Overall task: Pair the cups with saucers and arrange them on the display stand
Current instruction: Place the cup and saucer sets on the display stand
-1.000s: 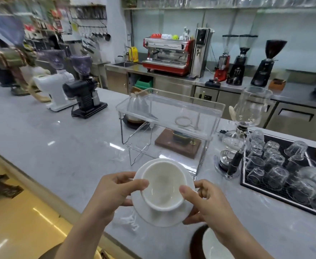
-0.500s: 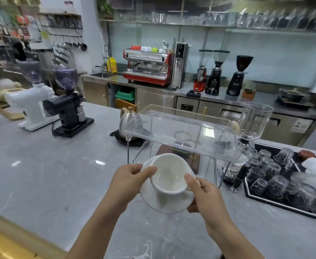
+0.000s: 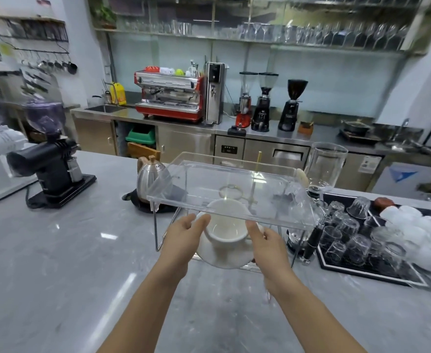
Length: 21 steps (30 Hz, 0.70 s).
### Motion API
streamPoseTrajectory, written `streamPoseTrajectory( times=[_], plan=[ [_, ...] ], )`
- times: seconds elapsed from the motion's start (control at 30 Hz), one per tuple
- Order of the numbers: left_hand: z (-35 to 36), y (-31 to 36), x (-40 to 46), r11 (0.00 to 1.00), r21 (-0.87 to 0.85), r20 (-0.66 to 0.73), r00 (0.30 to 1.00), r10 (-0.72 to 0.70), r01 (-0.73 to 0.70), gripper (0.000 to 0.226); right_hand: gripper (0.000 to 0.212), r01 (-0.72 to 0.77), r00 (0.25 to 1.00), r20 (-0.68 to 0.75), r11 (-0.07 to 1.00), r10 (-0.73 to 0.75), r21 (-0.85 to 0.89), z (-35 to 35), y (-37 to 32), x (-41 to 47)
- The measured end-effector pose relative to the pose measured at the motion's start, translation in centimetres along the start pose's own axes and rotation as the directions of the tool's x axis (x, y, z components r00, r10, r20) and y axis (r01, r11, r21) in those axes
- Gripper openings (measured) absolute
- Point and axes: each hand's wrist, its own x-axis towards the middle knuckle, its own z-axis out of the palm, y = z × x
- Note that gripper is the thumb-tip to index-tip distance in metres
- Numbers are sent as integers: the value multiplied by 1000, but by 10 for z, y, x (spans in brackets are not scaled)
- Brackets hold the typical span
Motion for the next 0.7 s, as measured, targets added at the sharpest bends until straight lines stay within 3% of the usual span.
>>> streamPoseTrajectory(
  times=[0.1, 0.2, 0.27, 0.7],
  plan=[
    [5, -5, 16, 998, -55, -52, 998, -37, 34, 42, 42, -7, 998, -62, 1000, 5, -30, 7, 2, 14],
    [10, -4, 28, 999, -45, -119, 992, -32, 27, 23, 22, 19, 999, -44, 999, -17, 46, 12, 1, 27],
    [11, -3, 35, 999, -43, -136, 990, -39, 33, 29, 13, 39, 998, -49, 994, -34, 99, 15, -2, 33],
    [19, -4, 66, 996, -49, -187, 978, -87, 80, 15, 25, -104, 994, -38, 992, 107, 65, 23, 11, 71]
  ],
)
